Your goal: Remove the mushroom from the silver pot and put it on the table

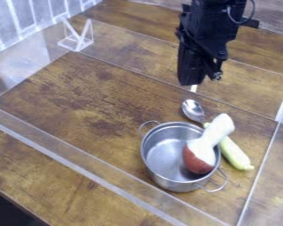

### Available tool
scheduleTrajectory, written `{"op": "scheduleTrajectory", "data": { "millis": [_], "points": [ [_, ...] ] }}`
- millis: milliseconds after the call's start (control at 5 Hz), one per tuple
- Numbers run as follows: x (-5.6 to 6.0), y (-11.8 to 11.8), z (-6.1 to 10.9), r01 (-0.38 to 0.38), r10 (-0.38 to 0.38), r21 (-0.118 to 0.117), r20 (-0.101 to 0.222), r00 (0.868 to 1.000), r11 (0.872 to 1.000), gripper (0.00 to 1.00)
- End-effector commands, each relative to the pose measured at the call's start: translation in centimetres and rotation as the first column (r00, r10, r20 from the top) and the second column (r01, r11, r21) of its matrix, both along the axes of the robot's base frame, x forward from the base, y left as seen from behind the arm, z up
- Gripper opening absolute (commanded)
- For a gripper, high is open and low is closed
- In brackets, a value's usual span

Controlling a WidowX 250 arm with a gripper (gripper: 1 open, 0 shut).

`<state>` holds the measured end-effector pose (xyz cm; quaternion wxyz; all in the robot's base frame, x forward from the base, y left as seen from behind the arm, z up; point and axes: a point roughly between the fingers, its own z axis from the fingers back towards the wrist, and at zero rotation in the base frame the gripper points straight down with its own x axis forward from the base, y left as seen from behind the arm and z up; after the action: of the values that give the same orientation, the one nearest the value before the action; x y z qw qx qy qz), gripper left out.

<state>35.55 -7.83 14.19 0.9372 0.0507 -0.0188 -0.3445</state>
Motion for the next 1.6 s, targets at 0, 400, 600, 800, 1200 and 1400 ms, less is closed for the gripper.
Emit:
{"op": "scheduleTrajectory", "data": {
  "millis": [0, 400, 600, 800, 1200, 1400],
  "points": [
    [-1.1, 0.9, 2.5, 0.003, 0.000, -0.036, 0.083, 0.997, 0.999, 1.00],
    [-4.4, -1.8, -3.6, 0.105, -0.100, -0.076, 0.066, 0.993, 0.992, 1.00],
    [-4.6, -3.2, -5.0, 0.133, -0.128, -0.086, 0.060, 0.990, 0.987, 1.00],
    [-4.6, -4.2, -5.6, 0.153, -0.149, -0.093, 0.055, 0.987, 0.984, 1.00],
    [-3.5, -2.4, -4.8, 0.215, -0.211, -0.089, 0.056, 0.976, 0.972, 0.00],
    [-2.9, -0.6, -0.6, 0.201, -0.198, -0.045, 0.061, 0.978, 0.979, 0.00]
  ]
}}
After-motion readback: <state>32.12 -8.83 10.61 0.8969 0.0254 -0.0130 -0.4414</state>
